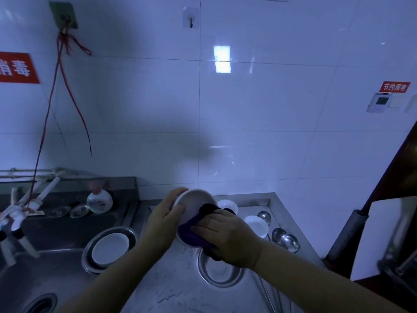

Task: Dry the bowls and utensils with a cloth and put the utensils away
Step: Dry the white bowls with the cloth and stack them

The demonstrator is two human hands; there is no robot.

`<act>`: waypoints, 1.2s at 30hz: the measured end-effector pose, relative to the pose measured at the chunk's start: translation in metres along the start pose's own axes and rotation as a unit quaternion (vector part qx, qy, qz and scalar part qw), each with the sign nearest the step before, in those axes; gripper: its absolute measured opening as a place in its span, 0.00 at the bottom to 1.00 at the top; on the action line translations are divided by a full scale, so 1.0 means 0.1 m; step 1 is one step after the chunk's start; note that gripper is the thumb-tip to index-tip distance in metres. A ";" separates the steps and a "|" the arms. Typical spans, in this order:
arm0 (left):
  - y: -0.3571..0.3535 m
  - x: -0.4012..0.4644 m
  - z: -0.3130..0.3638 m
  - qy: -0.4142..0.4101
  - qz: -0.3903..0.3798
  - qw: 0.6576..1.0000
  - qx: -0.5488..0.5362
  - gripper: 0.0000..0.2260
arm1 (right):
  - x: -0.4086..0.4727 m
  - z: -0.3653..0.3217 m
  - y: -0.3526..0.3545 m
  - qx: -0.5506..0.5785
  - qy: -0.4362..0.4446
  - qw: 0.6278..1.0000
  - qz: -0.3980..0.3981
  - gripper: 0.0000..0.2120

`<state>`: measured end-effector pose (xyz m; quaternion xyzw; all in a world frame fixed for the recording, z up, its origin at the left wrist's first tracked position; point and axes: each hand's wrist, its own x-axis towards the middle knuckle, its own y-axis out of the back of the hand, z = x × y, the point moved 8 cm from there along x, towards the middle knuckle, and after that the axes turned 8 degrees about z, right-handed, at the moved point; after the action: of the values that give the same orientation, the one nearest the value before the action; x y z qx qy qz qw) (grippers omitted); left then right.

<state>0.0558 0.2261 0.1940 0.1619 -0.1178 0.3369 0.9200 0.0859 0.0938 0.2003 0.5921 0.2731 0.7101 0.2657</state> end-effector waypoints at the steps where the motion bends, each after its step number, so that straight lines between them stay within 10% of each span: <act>1: -0.01 0.01 0.03 -0.006 -0.016 1.000 0.000 0.15 | 0.00 0.04 0.01 -0.001 0.002 1.000 -0.004 0.17; 13: -0.10 0.00 -0.06 0.019 -0.017 0.999 -0.024 0.16 | 0.11 -0.06 -0.07 0.047 -0.191 0.976 0.094 0.06; 23: -0.09 0.07 -0.12 0.035 -0.016 0.997 -0.060 0.12 | 0.19 0.11 0.29 -0.085 -0.184 0.964 0.173 0.07; 36: -0.11 0.07 -0.06 0.030 -0.032 0.999 -0.005 0.14 | 0.13 0.00 -0.04 0.067 -0.160 0.984 -0.039 0.15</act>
<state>0.0689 0.2246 0.1880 0.1505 -0.0863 0.3113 0.9343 0.0843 0.1063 0.2067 0.7033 0.2970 0.5753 0.2933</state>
